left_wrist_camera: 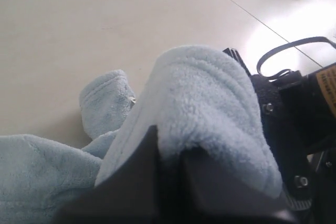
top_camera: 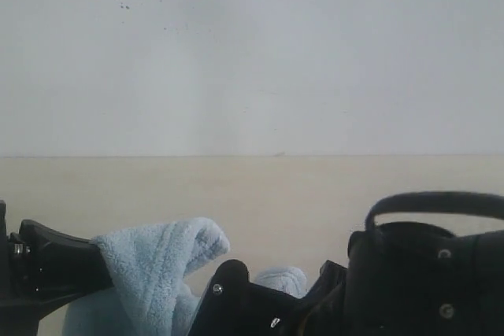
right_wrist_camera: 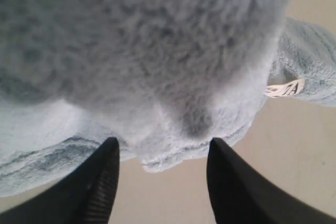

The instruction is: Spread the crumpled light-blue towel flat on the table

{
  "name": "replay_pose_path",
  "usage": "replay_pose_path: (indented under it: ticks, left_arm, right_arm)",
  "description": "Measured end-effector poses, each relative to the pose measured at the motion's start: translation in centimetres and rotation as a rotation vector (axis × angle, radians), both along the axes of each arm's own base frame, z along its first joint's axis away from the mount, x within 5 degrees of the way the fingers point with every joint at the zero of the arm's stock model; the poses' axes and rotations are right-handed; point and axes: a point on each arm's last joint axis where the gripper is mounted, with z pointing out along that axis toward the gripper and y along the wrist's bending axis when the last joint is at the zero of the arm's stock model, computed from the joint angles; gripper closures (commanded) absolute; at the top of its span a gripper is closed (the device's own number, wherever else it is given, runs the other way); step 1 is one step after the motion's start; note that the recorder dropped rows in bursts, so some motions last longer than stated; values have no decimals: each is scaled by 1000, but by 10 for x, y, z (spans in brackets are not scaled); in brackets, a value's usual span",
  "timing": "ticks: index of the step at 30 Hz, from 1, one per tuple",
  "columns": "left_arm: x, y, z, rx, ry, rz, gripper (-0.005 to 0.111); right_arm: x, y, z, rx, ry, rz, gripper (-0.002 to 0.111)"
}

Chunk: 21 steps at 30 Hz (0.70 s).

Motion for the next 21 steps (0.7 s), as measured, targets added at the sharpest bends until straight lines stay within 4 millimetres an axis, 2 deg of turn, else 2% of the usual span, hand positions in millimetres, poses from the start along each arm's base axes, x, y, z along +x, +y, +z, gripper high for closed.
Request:
replay_pose_path:
  ticks: [7, 13, 15, 21]
  left_arm:
    - [0, 0, 0, 0, 0, 0, 103]
    - [0, 0, 0, 0, 0, 0, 103]
    - [0, 0, 0, 0, 0, 0, 103]
    - [0, 0, 0, 0, 0, 0, 103]
  right_arm:
    - [7, 4, -8, -19, -54, -1, 60]
    - [18, -1, -4, -67, -178, -28, 61]
    - [22, -3, -3, -66, -191, -42, 67]
    - [28, -7, -3, -59, -197, -63, 96]
